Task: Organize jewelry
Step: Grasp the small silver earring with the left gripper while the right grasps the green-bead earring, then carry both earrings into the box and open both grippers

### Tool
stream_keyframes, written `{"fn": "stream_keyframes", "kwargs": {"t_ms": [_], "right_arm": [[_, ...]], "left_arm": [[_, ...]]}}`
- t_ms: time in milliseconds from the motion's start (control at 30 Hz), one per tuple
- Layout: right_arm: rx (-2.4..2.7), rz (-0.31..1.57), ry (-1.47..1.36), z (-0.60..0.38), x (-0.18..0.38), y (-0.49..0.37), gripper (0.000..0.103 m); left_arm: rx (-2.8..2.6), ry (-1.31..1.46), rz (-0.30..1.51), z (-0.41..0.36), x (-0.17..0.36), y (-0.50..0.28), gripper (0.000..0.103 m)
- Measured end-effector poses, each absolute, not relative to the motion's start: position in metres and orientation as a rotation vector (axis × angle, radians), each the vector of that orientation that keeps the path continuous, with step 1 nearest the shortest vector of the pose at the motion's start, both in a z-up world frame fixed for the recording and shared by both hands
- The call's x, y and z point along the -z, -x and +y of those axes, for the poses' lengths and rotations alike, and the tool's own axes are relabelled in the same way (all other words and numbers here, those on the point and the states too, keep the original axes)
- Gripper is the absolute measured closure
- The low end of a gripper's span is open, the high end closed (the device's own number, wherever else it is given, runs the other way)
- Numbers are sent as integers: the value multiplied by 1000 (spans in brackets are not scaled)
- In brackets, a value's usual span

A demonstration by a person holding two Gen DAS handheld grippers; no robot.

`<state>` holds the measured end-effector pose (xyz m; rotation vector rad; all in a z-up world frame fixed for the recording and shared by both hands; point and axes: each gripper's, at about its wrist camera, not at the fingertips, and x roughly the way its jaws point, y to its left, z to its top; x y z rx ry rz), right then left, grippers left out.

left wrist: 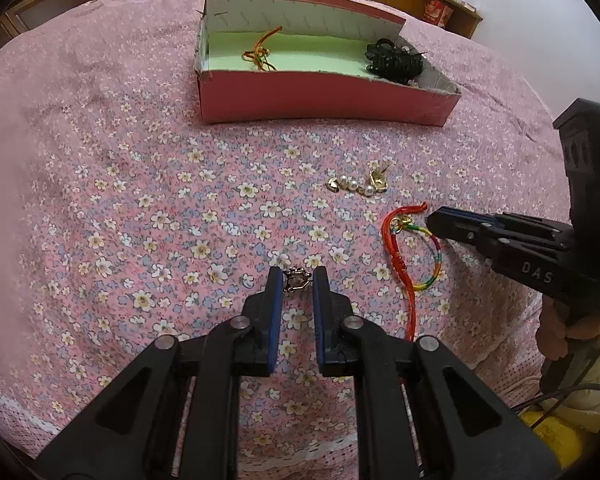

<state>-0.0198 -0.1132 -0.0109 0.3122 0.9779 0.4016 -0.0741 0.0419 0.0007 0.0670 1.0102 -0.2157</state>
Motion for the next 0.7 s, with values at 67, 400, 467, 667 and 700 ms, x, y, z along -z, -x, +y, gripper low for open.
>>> {"fn": "stream_keyframes", "kwargs": {"t_ms": [67,400,467,667,700], "right_arm": [[-404,974,-322,-115,10,21,91],[-428,927,-352,-130,-5,29,91],[-430,910,-349,-133,-11,30,91],[-432,861,-336,-140,-29,29,91],[-432,857,-334,-140,-31,28,91]], "left_arm": [[215,-66,1002,42,-3,75,97],[212,-64,925,41,-24,72,97],[211,-64,910,40,-27,69,97],[199,-69,855,39,-43,57,97],[197,-70,847,39,-44,55,97]]}}
